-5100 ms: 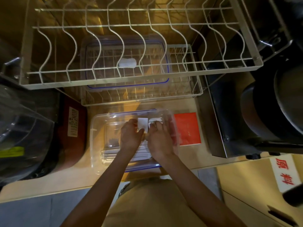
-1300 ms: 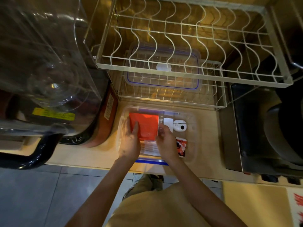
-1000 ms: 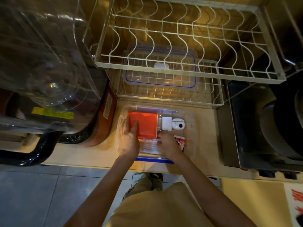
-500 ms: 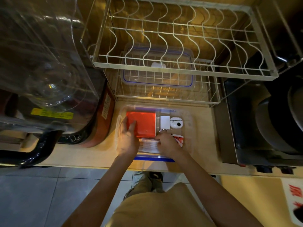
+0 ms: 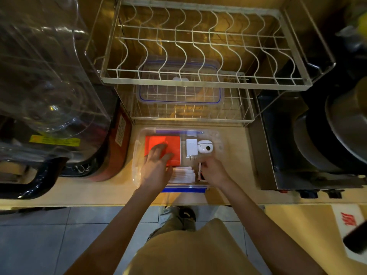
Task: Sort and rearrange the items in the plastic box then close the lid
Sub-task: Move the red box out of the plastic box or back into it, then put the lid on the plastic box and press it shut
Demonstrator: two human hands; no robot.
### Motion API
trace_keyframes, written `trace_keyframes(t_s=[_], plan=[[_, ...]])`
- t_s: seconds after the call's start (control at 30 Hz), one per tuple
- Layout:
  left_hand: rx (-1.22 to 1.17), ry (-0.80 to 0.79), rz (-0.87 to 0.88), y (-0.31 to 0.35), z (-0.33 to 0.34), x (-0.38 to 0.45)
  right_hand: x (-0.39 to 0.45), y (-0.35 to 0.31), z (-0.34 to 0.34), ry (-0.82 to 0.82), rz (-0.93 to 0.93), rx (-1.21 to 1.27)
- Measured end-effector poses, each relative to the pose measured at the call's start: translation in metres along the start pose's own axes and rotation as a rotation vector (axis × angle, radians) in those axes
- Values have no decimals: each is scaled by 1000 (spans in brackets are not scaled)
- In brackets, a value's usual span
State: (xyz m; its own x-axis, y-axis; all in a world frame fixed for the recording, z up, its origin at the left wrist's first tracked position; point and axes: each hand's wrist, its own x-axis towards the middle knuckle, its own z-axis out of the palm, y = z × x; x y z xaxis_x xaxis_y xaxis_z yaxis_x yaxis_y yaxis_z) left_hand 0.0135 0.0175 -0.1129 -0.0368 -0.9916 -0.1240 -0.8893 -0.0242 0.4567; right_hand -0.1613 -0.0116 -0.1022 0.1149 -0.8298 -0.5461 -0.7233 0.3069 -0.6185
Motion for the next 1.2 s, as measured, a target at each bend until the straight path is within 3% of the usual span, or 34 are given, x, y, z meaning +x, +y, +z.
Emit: trace_keyframes(t_s=[0.1, 0.27, 0.7, 0.87, 0.97, 1.13, 1.2], plan=[[34, -66, 3, 4, 2, 0, 1, 0, 15, -107, -1, -152], [7, -105, -41, 5, 9, -5, 6, -5, 25, -203, 90, -168], [-55, -112, -81, 9, -1, 0, 3, -8, 10, -163, 91, 55], [-157, -78, -160, 17, -28, 28, -1, -14, -17, -84, 50, 134], [-130, -2, -180, 24, -57, 52, -2, -25, -38, 12, -111, 149], [-212, 259, -137, 26, -87, 87, 20, -46, -71, 323, -295, -150], [-205, 287, -103, 20, -88, 100, 33, -57, -80, 441, -367, -219]])
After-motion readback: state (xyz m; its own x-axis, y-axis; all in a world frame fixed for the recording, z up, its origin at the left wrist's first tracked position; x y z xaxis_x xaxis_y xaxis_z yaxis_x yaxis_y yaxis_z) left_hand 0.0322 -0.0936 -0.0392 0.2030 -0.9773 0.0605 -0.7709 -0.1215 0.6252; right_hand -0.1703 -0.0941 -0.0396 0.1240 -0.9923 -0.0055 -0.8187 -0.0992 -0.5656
